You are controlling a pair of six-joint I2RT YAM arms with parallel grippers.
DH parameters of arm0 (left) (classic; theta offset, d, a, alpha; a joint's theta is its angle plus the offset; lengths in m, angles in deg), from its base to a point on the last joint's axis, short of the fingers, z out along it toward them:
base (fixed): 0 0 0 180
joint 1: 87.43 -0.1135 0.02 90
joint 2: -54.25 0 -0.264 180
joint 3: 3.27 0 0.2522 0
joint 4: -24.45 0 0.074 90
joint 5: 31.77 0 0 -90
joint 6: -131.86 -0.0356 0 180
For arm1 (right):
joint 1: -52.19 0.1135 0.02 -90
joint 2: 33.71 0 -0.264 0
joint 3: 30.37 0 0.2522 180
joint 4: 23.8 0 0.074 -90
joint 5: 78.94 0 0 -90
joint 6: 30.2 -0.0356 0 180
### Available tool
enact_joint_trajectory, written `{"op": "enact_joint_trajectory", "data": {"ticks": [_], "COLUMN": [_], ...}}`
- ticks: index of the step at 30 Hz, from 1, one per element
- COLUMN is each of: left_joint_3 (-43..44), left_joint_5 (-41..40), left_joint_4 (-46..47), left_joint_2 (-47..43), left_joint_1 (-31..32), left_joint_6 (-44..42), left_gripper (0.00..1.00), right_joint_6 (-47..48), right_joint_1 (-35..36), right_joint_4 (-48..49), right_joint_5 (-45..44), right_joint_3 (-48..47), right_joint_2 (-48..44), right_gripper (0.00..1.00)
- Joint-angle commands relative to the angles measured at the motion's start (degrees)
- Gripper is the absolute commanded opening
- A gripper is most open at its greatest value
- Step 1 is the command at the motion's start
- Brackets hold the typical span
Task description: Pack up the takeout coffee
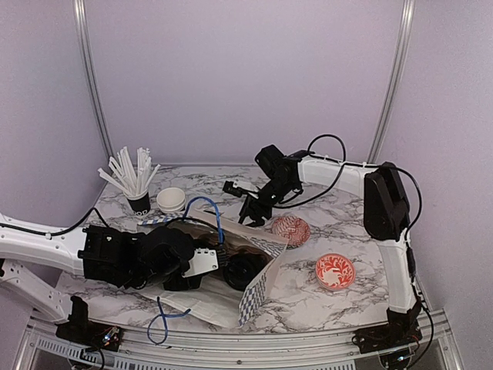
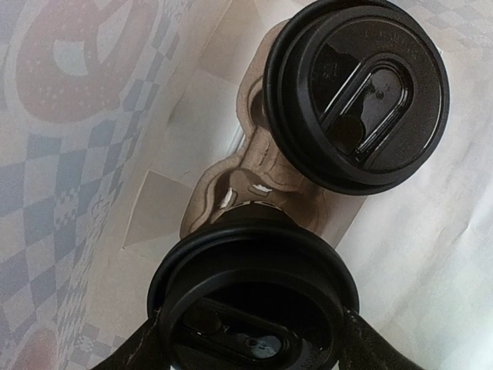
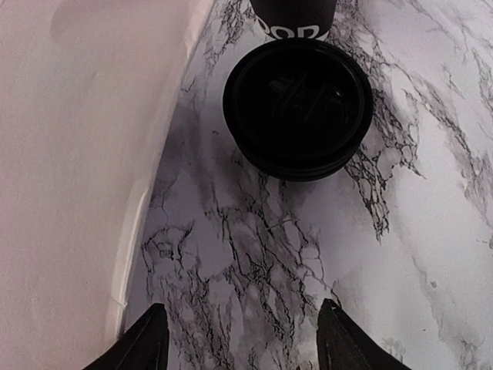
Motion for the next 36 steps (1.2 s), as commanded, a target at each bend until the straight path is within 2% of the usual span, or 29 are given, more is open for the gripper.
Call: {"op": "enact_joint_trajectory", "data": {"ticks": [1,19,36], "left_joint_3": [-0.16,-2.29,-2.94], "left_joint_5": [1.01,2.69,2.46], "left_joint_4": [3.34,8.72,8.33], "left_joint_2": [0.06,1.19,-2.07], "left_joint_1": [-0.62,-2.85,-2.57], "left_joint_6": [-1.30,-4.19,-2.86], "left_gripper": [0.48,0.48,0.47], "right_joint_6": [-0.83,-0.28,0.15], "right_joint_1": [-0.41,1.22,4.63], "right_joint_4": [-2.04,-6.97,-10.52], "right_joint_5": [2.05,4.64,13.71], "right_joint_3": [-3.59,-10.20,-12.47], "right_joint_2": [1.94,9.52,14.96], "right_gripper": [0.63,0.64,0.64]}}
